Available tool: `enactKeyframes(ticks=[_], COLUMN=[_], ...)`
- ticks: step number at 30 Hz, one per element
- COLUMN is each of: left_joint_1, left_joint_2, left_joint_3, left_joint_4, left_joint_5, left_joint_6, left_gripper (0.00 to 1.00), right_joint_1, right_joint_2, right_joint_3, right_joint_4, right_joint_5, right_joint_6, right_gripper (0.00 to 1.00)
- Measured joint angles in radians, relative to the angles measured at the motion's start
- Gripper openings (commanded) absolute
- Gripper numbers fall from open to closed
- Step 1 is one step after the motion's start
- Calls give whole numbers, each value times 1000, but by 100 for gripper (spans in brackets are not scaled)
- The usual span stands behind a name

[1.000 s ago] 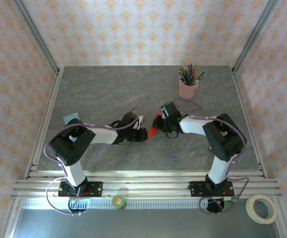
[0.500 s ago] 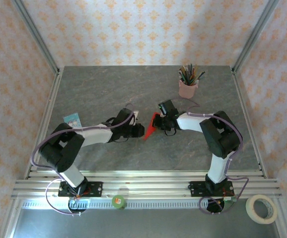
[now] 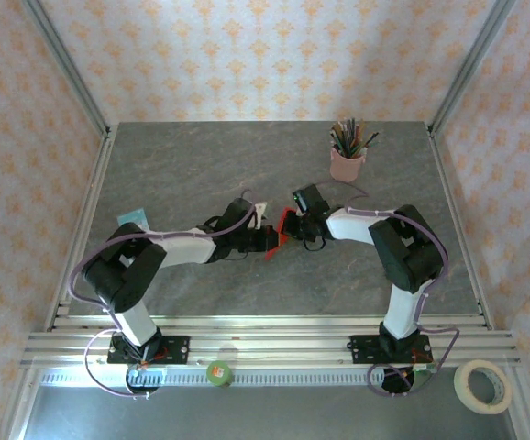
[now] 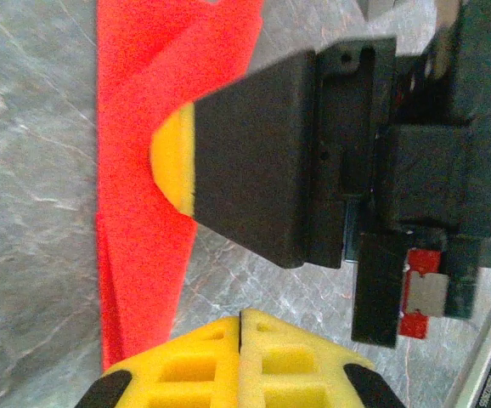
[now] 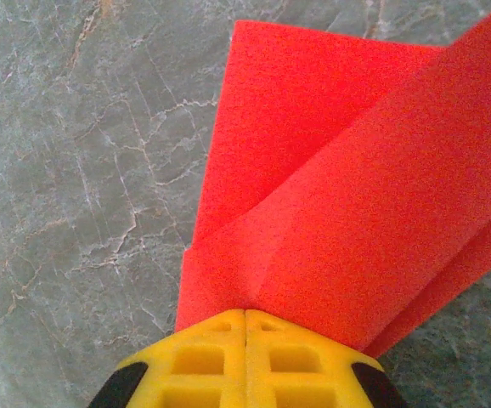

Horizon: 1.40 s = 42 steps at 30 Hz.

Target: Fold a paper plane with a square sheet of paper (pick it up from the middle)

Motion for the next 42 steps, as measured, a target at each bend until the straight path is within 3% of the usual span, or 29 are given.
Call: enactKeyframes(ticks=[16, 42], left_joint_1=[-2, 1], left_joint_2=[89, 105], left_joint_3=[9, 0], left_joint_4=[23, 19], left_joint_5=[13, -24], left_joint_6=[-19, -11], left_gripper=[5, 1], right_joint_1=[0, -1], right_joint_2=[0, 8], right_joint_3=[-2, -2], right_joint_4=[1, 0], right_joint_5=[0, 4], right_joint_6=[21, 16], right_gripper=[1, 1])
